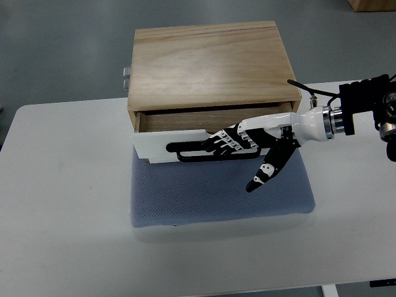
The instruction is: Open wood drawer with right hand
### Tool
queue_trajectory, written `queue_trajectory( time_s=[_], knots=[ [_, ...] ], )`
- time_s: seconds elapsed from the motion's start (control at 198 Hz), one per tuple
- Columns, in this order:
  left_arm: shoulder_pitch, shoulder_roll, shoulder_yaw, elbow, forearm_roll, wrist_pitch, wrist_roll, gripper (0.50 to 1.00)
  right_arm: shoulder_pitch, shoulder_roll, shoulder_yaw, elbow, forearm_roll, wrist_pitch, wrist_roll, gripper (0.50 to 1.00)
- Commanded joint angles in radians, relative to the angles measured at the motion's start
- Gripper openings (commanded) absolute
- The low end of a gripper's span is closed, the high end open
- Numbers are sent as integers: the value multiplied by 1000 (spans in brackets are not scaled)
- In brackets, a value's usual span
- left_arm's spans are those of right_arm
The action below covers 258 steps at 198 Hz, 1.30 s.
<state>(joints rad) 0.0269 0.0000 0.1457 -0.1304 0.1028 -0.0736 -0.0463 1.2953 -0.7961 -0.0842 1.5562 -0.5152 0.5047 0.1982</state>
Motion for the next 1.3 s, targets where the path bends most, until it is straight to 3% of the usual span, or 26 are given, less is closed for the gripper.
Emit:
queue_trajectory(
  time_s=[0.0, 0.252, 0.65, 0.968, 1.074, 1.185, 1.296],
  knots=[
    [-1, 0, 0, 0, 0, 0, 0, 1000, -11, -8, 0, 21, 0, -2, 1, 952],
    [-1, 0, 0, 0, 0, 0, 0, 1000, -33, -38, -2, 97, 1, -3, 1, 952],
    [-1, 0, 0, 0, 0, 0, 0, 1000, -21, -63, 21, 97, 6, 1, 4, 952],
    [-1, 0, 0, 0, 0, 0, 0, 1000, -21, -133, 133, 99, 10, 106, 0, 952],
    [-1, 0, 0, 0, 0, 0, 0, 1000, -21, -172, 192, 102, 21, 106, 1, 952],
    [-1, 0, 0, 0, 0, 0, 0, 1000, -28, -207, 304, 53, 53, 106, 0, 952],
    [1, 0, 0, 0, 0, 0, -1, 1000, -31, -201, 380, -125, 150, 106, 3, 952]
  ],
)
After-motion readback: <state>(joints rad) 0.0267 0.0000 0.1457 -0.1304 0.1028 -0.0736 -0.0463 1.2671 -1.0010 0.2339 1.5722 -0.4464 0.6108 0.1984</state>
